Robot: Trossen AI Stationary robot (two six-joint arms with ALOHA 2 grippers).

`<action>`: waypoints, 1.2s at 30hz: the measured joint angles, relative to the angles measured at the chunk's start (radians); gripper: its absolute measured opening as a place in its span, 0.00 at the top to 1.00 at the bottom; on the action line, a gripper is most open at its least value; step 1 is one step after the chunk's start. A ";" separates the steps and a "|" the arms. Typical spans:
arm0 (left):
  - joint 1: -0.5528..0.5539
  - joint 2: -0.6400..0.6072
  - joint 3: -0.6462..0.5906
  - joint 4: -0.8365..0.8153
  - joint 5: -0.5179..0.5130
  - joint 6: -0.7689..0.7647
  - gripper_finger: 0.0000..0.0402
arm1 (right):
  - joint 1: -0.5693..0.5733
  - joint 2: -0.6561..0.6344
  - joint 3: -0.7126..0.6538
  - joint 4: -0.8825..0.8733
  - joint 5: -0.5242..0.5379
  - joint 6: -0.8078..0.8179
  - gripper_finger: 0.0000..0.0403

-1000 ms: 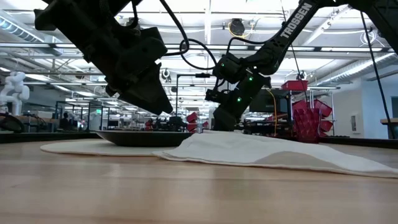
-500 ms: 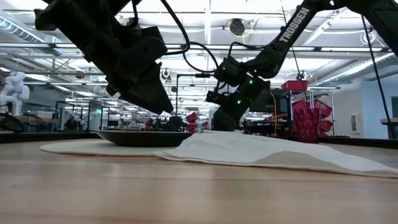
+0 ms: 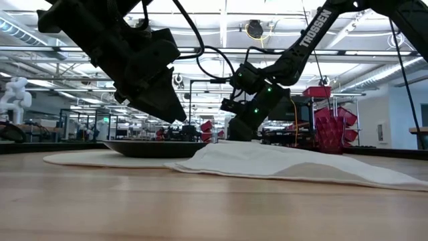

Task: Set table place
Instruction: Fold the white napkin

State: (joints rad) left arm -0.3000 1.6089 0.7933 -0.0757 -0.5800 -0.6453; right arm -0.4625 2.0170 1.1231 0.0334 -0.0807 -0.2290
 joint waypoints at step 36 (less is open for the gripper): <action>0.000 0.000 0.000 -0.001 0.000 -0.001 0.50 | -0.103 -0.079 0.108 -0.253 0.255 0.032 1.00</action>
State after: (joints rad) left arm -0.3004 1.6089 0.7933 -0.0765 -0.5800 -0.6460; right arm -0.5656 1.9376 1.2312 -0.2197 0.1742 -0.1968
